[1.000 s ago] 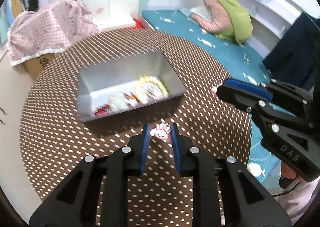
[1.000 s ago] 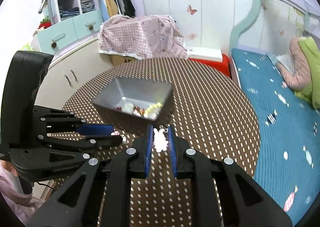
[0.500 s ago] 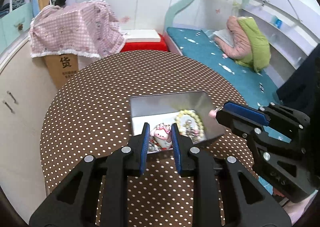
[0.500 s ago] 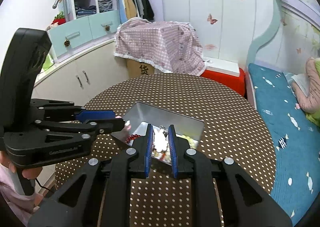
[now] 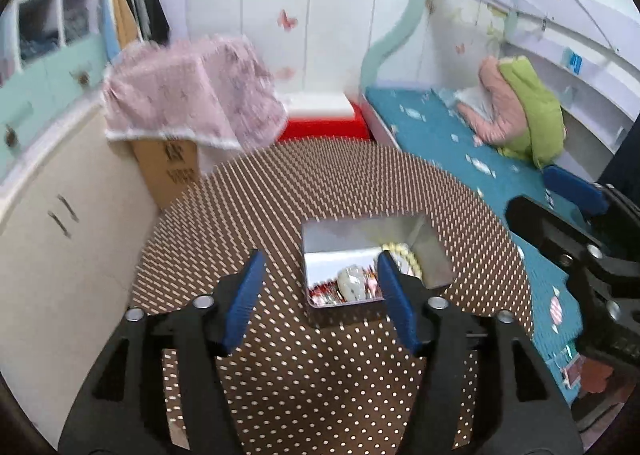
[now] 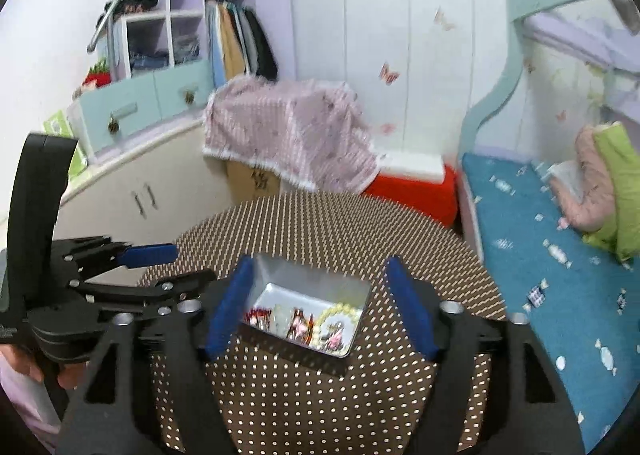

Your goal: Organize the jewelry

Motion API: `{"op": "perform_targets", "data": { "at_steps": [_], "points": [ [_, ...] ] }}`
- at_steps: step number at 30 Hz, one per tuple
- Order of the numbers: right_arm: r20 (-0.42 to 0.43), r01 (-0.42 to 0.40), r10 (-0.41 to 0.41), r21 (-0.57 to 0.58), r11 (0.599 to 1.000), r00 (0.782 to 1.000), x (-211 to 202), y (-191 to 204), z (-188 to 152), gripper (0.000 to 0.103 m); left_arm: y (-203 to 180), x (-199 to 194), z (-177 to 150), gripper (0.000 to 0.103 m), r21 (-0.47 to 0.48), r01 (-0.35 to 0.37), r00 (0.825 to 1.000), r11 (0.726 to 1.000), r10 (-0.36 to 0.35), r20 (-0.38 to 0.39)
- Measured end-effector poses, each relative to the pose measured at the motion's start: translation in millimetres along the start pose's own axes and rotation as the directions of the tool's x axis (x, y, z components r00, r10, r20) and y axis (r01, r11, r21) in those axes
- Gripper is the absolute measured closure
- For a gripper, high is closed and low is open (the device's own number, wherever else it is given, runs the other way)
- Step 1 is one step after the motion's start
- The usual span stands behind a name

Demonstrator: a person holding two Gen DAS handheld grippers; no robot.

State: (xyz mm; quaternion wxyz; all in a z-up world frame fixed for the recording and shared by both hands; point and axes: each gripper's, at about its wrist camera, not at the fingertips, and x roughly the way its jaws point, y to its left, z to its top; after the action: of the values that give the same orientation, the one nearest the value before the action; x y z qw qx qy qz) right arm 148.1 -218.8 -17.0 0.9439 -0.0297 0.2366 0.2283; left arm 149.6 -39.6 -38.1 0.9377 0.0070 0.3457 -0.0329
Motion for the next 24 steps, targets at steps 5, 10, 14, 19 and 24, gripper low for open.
{"op": "perform_targets", "data": {
  "at_steps": [5,10,14,19,24],
  "points": [
    [0.128,0.07,-0.07,0.01,0.998,0.989,-47,11,12,0.008,-8,-61,6,0.023,-0.003,-0.043,0.988,0.999,0.043,0.147],
    [0.206,0.127,-0.132,0.04,0.991,0.97,-79,18,17,0.008,-13,-109,6,0.015,-0.014,-0.09,0.963,0.996,0.091,0.255],
    [0.233,0.154,-0.157,0.03,0.988,0.96,-90,24,14,0.008,-17,-131,3,0.014,-0.019,-0.102,0.948,0.995,0.103,0.301],
    [0.251,0.177,-0.174,0.013,0.984,0.952,-95,28,12,0.008,-19,-141,-2,0.014,-0.019,-0.096,0.943,0.995,0.097,0.318],
    [0.25,0.192,-0.187,0.007,0.981,0.95,-97,28,9,0.008,-22,-144,-3,0.014,-0.018,-0.094,0.943,0.995,0.095,0.32]
  ]
}}
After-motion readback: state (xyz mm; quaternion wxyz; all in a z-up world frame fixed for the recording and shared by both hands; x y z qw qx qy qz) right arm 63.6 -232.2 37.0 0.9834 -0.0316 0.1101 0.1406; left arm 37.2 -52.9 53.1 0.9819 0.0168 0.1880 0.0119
